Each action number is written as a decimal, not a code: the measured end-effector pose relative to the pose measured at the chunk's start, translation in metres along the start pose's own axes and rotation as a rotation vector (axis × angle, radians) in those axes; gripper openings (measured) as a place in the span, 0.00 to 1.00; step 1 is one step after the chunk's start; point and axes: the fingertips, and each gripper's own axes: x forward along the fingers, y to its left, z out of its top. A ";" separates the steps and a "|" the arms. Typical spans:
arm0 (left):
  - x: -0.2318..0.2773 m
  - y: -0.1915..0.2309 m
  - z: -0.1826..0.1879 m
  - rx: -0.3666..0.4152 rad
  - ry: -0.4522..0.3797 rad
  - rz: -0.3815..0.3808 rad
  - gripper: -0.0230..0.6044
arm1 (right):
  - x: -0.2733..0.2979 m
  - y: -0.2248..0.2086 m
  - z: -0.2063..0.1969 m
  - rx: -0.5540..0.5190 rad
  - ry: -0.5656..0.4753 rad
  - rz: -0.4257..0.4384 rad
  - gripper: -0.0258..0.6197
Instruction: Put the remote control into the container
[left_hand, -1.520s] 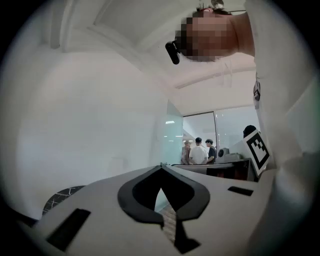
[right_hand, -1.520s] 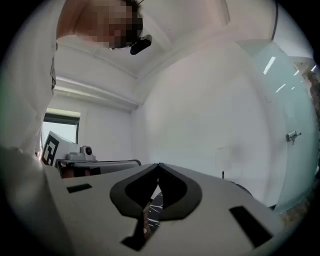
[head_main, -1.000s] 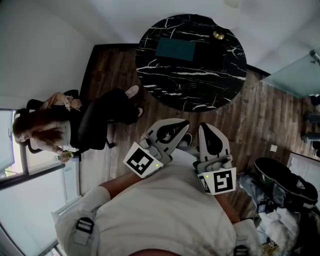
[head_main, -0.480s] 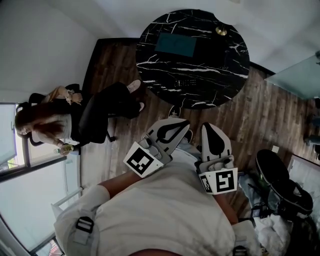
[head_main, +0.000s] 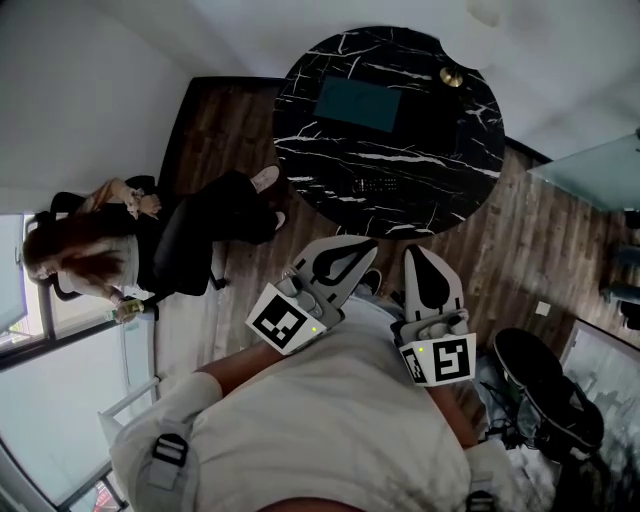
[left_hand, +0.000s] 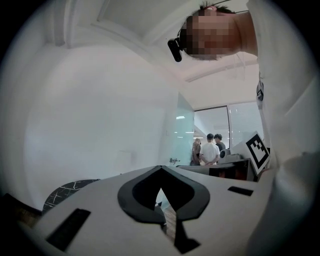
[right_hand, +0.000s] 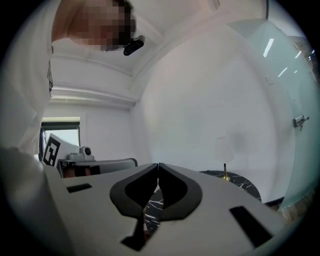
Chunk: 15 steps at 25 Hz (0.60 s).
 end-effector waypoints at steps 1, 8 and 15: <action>0.002 0.010 0.002 0.001 -0.001 0.003 0.05 | 0.010 -0.001 0.001 -0.001 0.005 0.002 0.05; 0.007 0.088 0.024 0.001 -0.031 0.020 0.05 | 0.087 0.005 0.017 -0.040 0.013 0.013 0.05; 0.014 0.133 0.030 -0.027 -0.021 -0.016 0.05 | 0.135 0.007 0.025 -0.054 0.008 -0.011 0.05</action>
